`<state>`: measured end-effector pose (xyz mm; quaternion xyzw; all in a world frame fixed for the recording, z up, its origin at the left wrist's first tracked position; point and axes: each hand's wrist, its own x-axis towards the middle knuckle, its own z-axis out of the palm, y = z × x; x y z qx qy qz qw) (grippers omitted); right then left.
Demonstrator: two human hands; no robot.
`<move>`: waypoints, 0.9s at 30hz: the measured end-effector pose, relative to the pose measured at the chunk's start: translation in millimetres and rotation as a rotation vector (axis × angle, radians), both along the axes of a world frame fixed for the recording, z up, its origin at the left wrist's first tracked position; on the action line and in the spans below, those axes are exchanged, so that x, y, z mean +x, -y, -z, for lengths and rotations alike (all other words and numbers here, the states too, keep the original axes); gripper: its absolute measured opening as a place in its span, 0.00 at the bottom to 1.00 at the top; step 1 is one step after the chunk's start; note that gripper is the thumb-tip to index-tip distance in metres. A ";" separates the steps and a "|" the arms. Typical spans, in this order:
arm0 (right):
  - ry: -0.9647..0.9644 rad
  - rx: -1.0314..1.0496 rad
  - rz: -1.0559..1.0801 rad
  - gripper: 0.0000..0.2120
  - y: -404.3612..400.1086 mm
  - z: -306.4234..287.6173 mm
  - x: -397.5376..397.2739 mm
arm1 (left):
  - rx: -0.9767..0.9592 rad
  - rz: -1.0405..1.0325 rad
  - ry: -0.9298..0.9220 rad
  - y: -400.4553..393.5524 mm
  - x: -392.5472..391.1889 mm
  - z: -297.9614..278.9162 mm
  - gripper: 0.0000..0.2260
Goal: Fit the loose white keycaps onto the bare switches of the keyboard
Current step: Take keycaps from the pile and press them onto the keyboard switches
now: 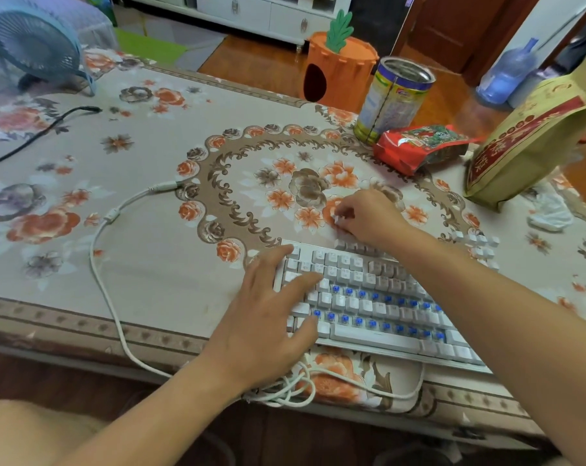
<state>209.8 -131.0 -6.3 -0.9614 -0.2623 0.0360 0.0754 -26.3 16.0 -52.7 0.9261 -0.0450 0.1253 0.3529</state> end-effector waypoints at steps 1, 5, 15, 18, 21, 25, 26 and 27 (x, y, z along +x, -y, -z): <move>-0.002 -0.004 0.007 0.07 -0.6 0.4 0.6 | 0.043 0.012 0.002 0.7 0.0 -0.3 0.23; 0.023 0.014 0.026 0.07 -3.8 -2.3 -0.8 | 0.140 0.028 -0.031 3.2 1.2 0.1 0.24; 0.034 0.333 -0.036 0.09 30.9 -43.2 -87.8 | 0.199 0.011 -0.088 5.0 1.3 2.4 0.28; 0.002 0.321 -0.076 0.08 52.8 -32.2 -121.5 | 0.197 0.002 -0.110 6.1 1.6 0.0 0.31; 0.016 0.318 -0.085 0.09 62.0 -15.5 -136.8 | 0.217 0.005 -0.135 6.9 1.8 -1.3 0.33; 0.063 0.338 -0.078 0.10 56.4 1.3 -151.9 | 0.161 0.008 -0.102 5.0 0.5 1.2 0.30; 0.071 0.340 -0.070 0.10 54.3 3.8 -154.6 | 0.132 0.000 -0.075 4.4 0.2 2.3 0.29; 0.085 0.349 -0.066 0.10 52.3 5.5 -156.4 | 0.106 -0.009 -0.049 3.8 0.0 3.5 0.27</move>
